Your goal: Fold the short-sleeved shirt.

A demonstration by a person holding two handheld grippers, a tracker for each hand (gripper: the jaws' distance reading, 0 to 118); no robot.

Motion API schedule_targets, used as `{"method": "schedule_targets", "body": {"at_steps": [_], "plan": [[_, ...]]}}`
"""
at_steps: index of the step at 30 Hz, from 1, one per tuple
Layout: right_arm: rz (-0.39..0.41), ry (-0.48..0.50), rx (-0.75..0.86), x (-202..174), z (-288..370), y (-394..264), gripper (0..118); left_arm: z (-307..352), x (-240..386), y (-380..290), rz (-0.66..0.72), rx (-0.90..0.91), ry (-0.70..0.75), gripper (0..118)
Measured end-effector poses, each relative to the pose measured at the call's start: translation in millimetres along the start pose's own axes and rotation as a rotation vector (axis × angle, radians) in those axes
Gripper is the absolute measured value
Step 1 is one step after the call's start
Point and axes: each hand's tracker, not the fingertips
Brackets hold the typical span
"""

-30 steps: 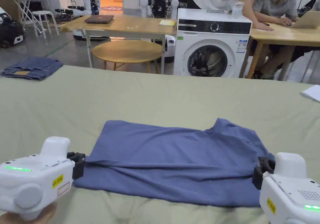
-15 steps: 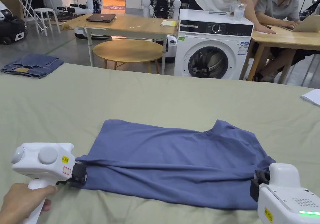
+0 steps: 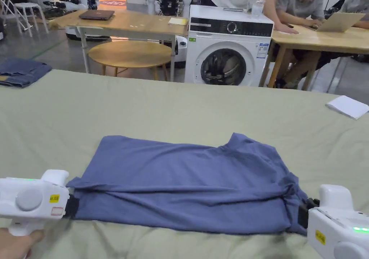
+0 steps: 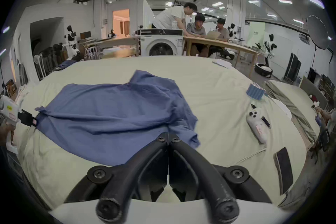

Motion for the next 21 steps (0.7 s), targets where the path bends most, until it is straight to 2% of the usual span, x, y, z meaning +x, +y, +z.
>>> {"method": "schedule_targets", "body": {"at_steps": [2,5,6,12,15,18,19,20,21], "plan": [[-0.011,-0.006,-0.042,17,-10,7,7,9,-3,-1,0.023,0.025,-0.021,1],[-0.001,0.012,-0.129,34,-30,14,53,19,-5,-3,0.043,0.049,-0.035,1],[0.010,0.013,-0.149,36,-36,14,60,21,-4,-3,0.044,0.050,-0.035,1],[0.061,0.020,-0.318,40,-88,4,60,24,-4,-2,0.059,0.052,-0.044,1],[0.023,0.074,-0.406,37,-104,-8,57,23,0,-2,0.053,0.048,-0.036,1],[-0.005,0.073,-0.397,34,-108,-17,43,21,0,-3,0.051,0.043,-0.030,1],[-0.018,0.061,-0.378,35,-105,-18,30,21,0,-3,0.051,0.042,-0.030,1],[-0.021,0.061,-0.376,35,-105,-17,11,20,0,-3,0.053,0.041,-0.029,1],[-0.020,0.073,-0.370,34,-105,-17,5,20,0,-3,0.055,0.041,-0.030,1]]}}
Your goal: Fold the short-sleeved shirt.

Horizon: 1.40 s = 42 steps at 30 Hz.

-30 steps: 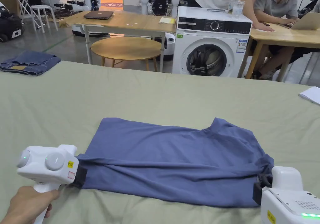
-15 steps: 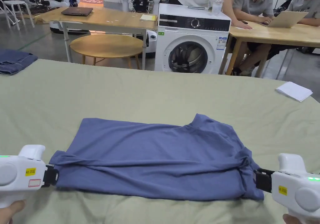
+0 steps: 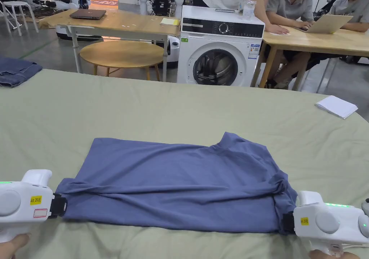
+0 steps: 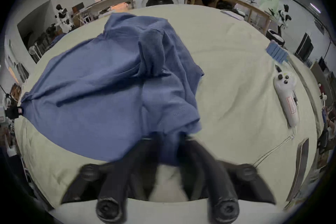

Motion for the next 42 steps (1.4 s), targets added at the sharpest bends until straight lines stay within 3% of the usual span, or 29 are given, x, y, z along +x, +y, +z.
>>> {"method": "schedule_targets", "body": {"at_steps": [5,14,24,35,42], "plan": [[0.075,-0.008,0.021,-6,7,-3,2,0,-2,-1,-0.001,0.001,-0.001,1],[0.078,-0.020,0.192,-3,81,18,1,37,-4,17,-0.001,0.084,-0.037,1],[0.094,-0.017,0.236,-3,157,-4,1,85,-25,1,0.034,0.143,-0.045,1],[0.117,-0.060,0.050,-3,130,-102,1,66,-32,-95,0.041,0.016,-0.014,1],[0.115,-0.082,-0.017,4,86,-117,1,30,-31,-113,0.021,-0.045,0.030,1]]}}
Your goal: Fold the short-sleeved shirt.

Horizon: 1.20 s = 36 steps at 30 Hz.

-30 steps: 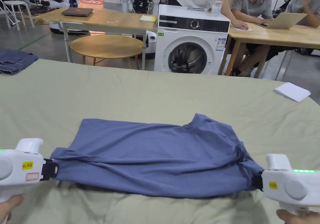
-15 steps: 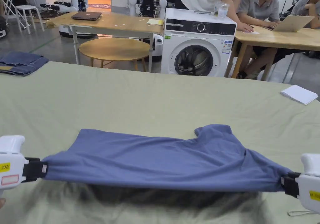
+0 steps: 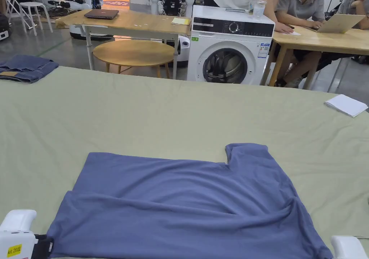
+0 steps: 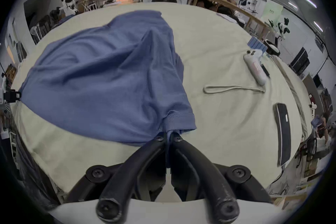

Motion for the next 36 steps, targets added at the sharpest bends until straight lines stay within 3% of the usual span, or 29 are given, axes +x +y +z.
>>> {"method": "schedule_targets", "body": {"at_steps": [5,7,8,9,10,16,20,22,23,25,26,32,34,36], "plan": [[0.023,-0.023,0.003,-3,-3,5,5,3,0,7,0.004,-0.005,0.002,1],[0.032,-0.065,0.019,-5,5,11,31,10,3,12,0.008,-0.006,0.004,3],[0.036,-0.081,0.054,-7,12,15,45,15,6,16,0.005,0.007,0.016,9],[0.026,-0.082,0.094,-8,19,19,61,19,9,20,-0.012,0.034,0.038,22],[0.012,-0.085,0.136,-9,27,24,63,24,13,25,-0.024,0.071,0.049,31],[-0.058,-0.039,0.381,-38,62,56,63,53,44,53,-0.065,0.312,-0.011,33],[-0.111,0.013,0.546,-68,74,70,62,63,70,64,-0.095,0.479,0.013,33],[-0.137,0.063,0.610,-84,78,77,55,68,83,68,-0.077,0.563,0.021,33],[-0.139,0.065,0.624,-91,78,80,46,68,84,68,-0.066,0.591,0.018,29],[-0.125,0.062,0.664,-109,78,85,12,71,93,71,-0.061,0.646,0.013,5],[-0.123,0.061,0.676,-115,78,87,5,72,97,71,-0.064,0.663,0.023,0],[-0.103,0.091,0.692,-145,75,101,0,66,98,80,-0.046,0.670,0.019,0],[-0.084,0.111,0.688,-150,72,104,0,59,93,86,-0.081,0.637,0.050,0],[-0.064,0.112,0.677,-155,69,108,0,47,79,101,-0.029,0.551,0.017,0]]}}
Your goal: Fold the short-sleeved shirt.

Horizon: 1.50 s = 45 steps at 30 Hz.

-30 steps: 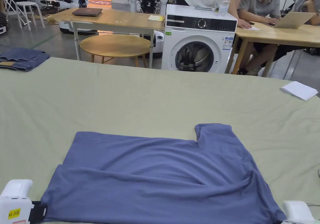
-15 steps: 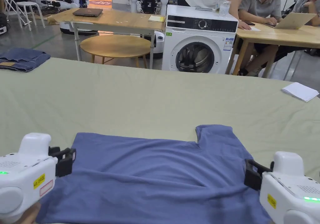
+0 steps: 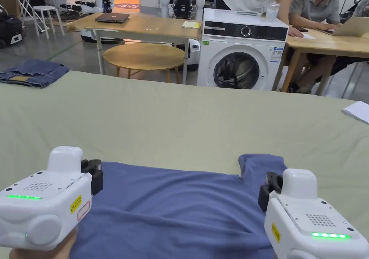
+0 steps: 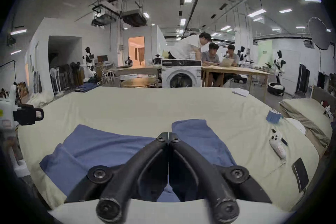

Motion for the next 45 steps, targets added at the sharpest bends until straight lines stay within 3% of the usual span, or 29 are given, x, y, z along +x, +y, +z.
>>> {"method": "schedule_targets", "body": {"at_steps": [4,9,14,15,18,24,29,32,33,34,45], "plan": [[0.019,0.024,-0.033,-1,-13,0,0,-52,-40,13,0.133,-0.211,-0.066,0],[0.048,0.026,-0.070,3,-27,-2,0,-122,-73,31,0.087,-0.369,-0.025,0],[0.061,0.004,-0.123,11,-43,-9,0,-184,-89,49,0.132,-0.514,-0.059,1],[0.058,0.001,-0.135,13,-45,-10,0,-192,-87,51,0.126,-0.523,-0.064,10],[0.061,-0.014,-0.159,19,-50,-14,0,-220,-88,54,0.118,-0.598,-0.072,54],[0.075,-0.043,-0.202,29,-56,-21,0,-253,-80,43,0.115,-0.695,-0.039,56],[0.071,-0.057,-0.229,37,-58,-24,0,-250,-58,36,-0.007,-0.679,0.040,53],[0.070,-0.061,-0.237,40,-59,-25,0,-253,-57,36,-0.073,-0.657,0.035,25],[0.072,-0.063,-0.240,41,-59,-25,0,-252,-57,37,-0.077,-0.651,0.024,3],[0.073,-0.064,-0.242,41,-60,-25,0,-252,-59,37,-0.055,-0.638,-0.009,0],[0.016,-0.097,-0.298,81,-92,7,0,-226,-67,53,-0.024,-0.528,-0.055,0]]}}
